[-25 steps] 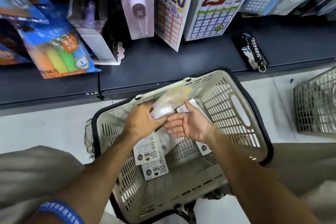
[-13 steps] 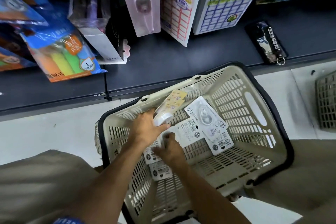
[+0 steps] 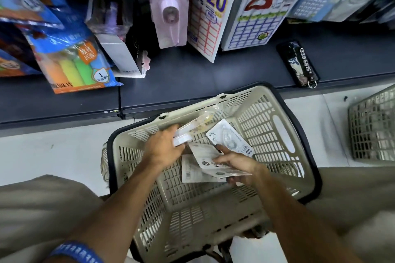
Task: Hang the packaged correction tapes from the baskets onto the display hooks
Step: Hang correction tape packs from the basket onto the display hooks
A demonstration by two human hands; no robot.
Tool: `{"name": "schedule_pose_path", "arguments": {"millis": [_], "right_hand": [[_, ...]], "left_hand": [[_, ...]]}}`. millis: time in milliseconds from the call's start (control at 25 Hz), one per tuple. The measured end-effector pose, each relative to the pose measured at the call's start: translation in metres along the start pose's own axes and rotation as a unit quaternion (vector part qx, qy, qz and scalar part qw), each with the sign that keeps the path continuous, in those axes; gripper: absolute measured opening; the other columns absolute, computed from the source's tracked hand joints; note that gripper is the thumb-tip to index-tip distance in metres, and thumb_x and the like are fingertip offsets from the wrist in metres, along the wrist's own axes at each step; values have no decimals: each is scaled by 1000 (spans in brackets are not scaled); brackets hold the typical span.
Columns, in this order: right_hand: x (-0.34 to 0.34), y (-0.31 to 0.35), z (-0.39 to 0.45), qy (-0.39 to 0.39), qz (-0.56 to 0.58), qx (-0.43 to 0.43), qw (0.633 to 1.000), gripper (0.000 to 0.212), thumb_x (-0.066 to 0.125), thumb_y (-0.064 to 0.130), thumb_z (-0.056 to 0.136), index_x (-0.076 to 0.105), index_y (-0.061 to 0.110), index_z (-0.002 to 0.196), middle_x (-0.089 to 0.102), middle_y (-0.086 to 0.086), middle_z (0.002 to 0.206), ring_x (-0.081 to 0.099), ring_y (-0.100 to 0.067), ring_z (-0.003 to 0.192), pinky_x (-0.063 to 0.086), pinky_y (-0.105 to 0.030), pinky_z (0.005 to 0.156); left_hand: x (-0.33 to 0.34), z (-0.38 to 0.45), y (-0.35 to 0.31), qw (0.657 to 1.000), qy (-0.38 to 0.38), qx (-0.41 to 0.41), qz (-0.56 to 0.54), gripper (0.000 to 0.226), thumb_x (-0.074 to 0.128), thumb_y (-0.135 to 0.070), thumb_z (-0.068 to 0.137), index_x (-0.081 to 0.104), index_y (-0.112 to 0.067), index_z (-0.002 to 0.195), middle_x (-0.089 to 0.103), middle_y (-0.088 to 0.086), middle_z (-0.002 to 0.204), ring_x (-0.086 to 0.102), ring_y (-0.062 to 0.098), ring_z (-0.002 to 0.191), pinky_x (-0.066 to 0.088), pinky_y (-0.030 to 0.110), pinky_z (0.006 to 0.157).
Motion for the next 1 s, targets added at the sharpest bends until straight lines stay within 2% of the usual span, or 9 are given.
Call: {"name": "schedule_pose_path", "arguments": {"millis": [120, 240, 360, 480, 560, 640, 720, 800, 1000], "right_hand": [[3, 22, -17, 42, 93, -13, 995, 33, 57, 25, 97, 70, 14, 126, 76, -16, 106, 71, -25, 70, 56, -28, 50], [9, 43, -27, 56, 140, -43, 988, 62, 36, 47, 102, 75, 0, 110, 76, -25, 96, 75, -40, 92, 61, -44, 82], [10, 63, -49, 84, 230, -102, 964, 65, 54, 54, 92, 69, -4, 119, 76, -27, 97, 73, -46, 98, 55, -55, 94], [18, 87, -79, 109, 258, -183, 942, 70, 73, 44, 83, 57, -3, 133, 77, -23, 95, 74, -42, 95, 60, -53, 87], [25, 102, -98, 70, 212, -228, 948, 64, 89, 39, 69, 67, 5, 119, 78, -18, 88, 77, -36, 85, 62, -46, 80], [26, 114, -122, -30, 142, -265, 953, 65, 95, 45, 56, 72, 12, 108, 74, -9, 73, 73, -27, 65, 62, -38, 67], [19, 127, -151, -150, 89, -324, 930, 66, 91, 52, 56, 70, 16, 108, 69, 0, 62, 65, -14, 50, 55, -26, 51], [9, 141, -181, -232, 80, -388, 888, 55, 85, 54, 59, 75, 19, 100, 75, 1, 75, 70, -10, 60, 54, -22, 54], [15, 189, -244, -121, 201, -513, 826, 68, 85, 30, 63, 65, 8, 125, 75, -18, 110, 75, -27, 86, 62, -38, 67]], "left_hand": [[8, -1, 1, 993, 65, 3, -97, 62, 81, -36, 84, 57, -22, 139, 71, -9, 113, 61, 4, 72, 50, 25, 62], [14, -3, -8, 951, 156, -26, -265, 48, 85, -4, 75, 69, -18, 119, 75, -16, 87, 69, -7, 68, 57, 18, 60], [2, -2, -16, 908, 111, -75, -396, 45, 77, 7, 74, 70, -18, 110, 80, -7, 88, 75, 11, 86, 63, 36, 79], [-19, -3, -34, 844, 69, -94, -524, 35, 78, 3, 80, 71, -9, 112, 77, 13, 98, 70, 34, 95, 52, 61, 97], [-39, -6, -52, 832, 55, -69, -547, 24, 82, -6, 80, 74, -14, 101, 80, 9, 92, 73, 28, 87, 59, 55, 88], [-65, -14, -75, 834, 49, -19, -549, 24, 87, -4, 74, 76, -20, 88, 81, 2, 87, 76, 14, 75, 62, 32, 66], [-93, -22, -94, 841, 31, 32, -539, 27, 90, 1, 67, 77, -20, 78, 80, -3, 81, 74, 5, 68, 55, 18, 55], [-123, -33, -110, 842, -6, 65, -535, 27, 90, 0, 66, 78, -23, 76, 80, -7, 77, 73, 2, 66, 53, 15, 53], [-211, -67, -166, 836, -81, 185, -511, 41, 91, -19, 62, 75, -52, 82, 78, -18, 77, 72, -4, 68, 52, 12, 54]]}}
Point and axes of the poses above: each hand's wrist, its own z-axis towards the middle knuckle, its own x-axis out of the palm, y = z × x, the point moved 7 cm from there along z, towards the middle knuckle
